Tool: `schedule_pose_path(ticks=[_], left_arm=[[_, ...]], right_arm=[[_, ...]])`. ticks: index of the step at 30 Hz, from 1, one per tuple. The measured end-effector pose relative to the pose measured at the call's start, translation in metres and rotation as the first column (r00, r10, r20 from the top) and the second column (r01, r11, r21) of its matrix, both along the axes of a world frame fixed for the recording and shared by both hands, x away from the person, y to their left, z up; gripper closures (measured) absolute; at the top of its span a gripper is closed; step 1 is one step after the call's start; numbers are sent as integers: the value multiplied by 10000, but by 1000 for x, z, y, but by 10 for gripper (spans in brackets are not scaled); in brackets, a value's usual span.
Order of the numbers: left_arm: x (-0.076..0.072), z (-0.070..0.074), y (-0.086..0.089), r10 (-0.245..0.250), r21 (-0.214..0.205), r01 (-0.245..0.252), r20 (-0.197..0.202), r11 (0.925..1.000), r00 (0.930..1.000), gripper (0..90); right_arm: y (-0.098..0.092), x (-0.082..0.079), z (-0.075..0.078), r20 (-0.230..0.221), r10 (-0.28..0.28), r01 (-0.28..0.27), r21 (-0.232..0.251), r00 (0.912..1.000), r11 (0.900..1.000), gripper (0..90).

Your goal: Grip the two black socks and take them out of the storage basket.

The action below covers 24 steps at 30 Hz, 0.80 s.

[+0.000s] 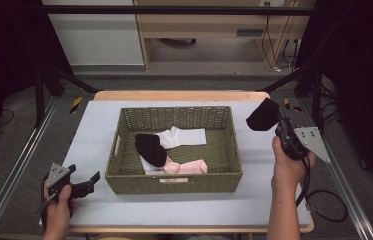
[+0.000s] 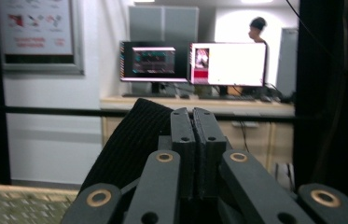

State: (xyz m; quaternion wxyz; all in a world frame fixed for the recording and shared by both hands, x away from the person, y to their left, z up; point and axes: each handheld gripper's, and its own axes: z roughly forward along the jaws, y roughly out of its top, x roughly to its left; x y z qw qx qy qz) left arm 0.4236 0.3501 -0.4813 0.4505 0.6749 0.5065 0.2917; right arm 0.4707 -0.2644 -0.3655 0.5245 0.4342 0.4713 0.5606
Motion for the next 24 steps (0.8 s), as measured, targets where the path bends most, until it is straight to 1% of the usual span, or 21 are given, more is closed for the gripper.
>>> schedule_pose_path(ticks=[2,4,6,7,8,9,10,11,12,15,18,19,20,22,23,24], left_arm=[[0,0,0,6,9,-6,4,10000,10000,29],[0,0,0,7,21,-7,9,10000,10000,29],[0,0,0,12,29,-12,17,10000,10000,29],[0,0,-1,21,45,-21,21,10000,10000,30],[0,0,-1,23,64,-23,30,10000,10000,30],[0,0,-1,23,64,-23,30,10000,10000,30],[0,0,-1,21,71,-21,18,10000,10000,29],[0,0,-1,21,71,-21,18,10000,10000,30],[0,0,-1,24,79,-24,14,10000,10000,30],[0,0,-1,18,102,-18,11,9999,10000,29],[0,0,-1,25,76,-25,13,10000,10000,29],[0,0,-1,25,76,-25,13,10000,10000,29],[0,0,0,22,43,-22,11,10000,10000,29],[0,0,0,5,5,-5,2,10000,10000,29],[0,0,0,5,5,-5,2,10000,10000,29],[0,0,0,-4,-18,4,6,10000,10000,29]], right_arm=[[-7,-2,-10,-229,-184,186,68,9996,9998,883],[-14,-3,-24,-600,-358,368,149,9976,9992,883],[-16,-4,-32,-882,-453,464,104,9951,9989,881],[-18,-3,-39,-1210,-420,445,180,9918,9988,864],[-18,-3,-41,-1386,-366,411,298,9897,9987,842],[-18,-3,-41,-1386,-366,411,298,9897,9987,842],[-15,-2,-43,-1571,-106,194,547,9875,9983,738],[-15,-2,-43,-1571,-106,194,547,9875,9983,738],[-11,-1,-41,-1665,-18,128,646,9860,9978,688],[8,4,-24,-1491,311,-201,748,9883,9970,665],[33,10,-9,-1278,832,-728,845,9883,9938,650],[33,10,-9,-1278,832,-728,845,9883,9938,650],[53,15,-3,-1248,1287,-1189,829,9838,9894,643],[74,21,0,-1295,1670,-1575,805,9774,9842,642],[74,21,0,-1295,1670,-1575,805,9774,9842,642],[95,27,0,-1434,2008,-1922,718,9691,9787,641]])
